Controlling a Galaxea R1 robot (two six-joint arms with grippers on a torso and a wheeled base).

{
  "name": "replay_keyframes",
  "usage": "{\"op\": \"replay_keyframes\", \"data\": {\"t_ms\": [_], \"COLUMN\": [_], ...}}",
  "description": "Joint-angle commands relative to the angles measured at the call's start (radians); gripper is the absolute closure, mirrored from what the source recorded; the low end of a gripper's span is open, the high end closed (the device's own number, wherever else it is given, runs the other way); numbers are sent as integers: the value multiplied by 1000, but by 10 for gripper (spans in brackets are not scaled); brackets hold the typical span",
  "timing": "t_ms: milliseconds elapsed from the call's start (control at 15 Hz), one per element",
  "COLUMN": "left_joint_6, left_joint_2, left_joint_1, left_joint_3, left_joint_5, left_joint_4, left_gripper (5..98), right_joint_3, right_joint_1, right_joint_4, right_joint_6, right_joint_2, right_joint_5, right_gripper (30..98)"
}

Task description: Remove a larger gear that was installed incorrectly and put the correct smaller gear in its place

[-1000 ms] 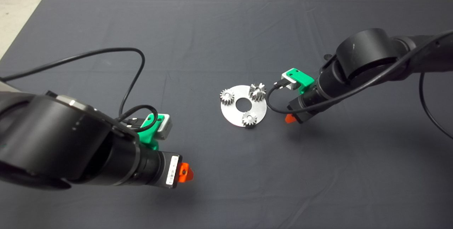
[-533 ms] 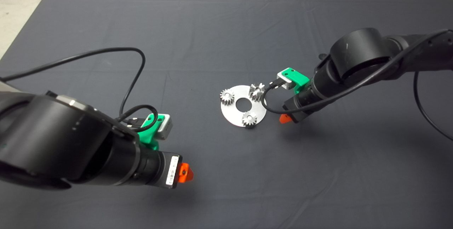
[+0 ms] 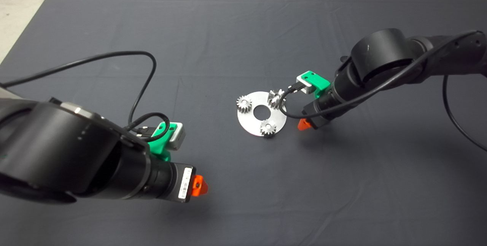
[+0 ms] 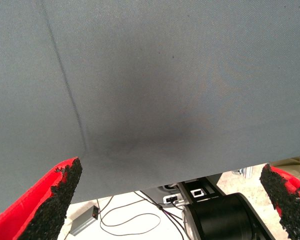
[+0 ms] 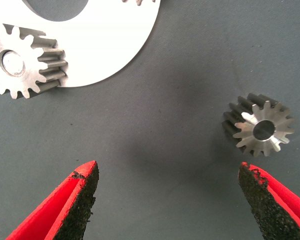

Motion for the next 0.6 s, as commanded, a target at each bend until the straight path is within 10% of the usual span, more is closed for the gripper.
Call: {"op": "replay_keyframes", "data": {"t_ms": [0, 533], "left_joint_6": [1, 1], "left_joint_2": [-5, -8], "left_joint_1": [-11, -10], "left_joint_3": [-5, -6], "left_joint_5": [16, 16], "left_joint_4": [-1, -1], "left_gripper": [115, 115], "right_joint_3": [54, -21], "right_joint_1": [9, 0], "right_joint_4": [-22, 25], "right_joint_6": [10, -20], "right_joint_2": [-13, 3], "right_joint_5": [-114, -85], "right_gripper": [540, 540]}}
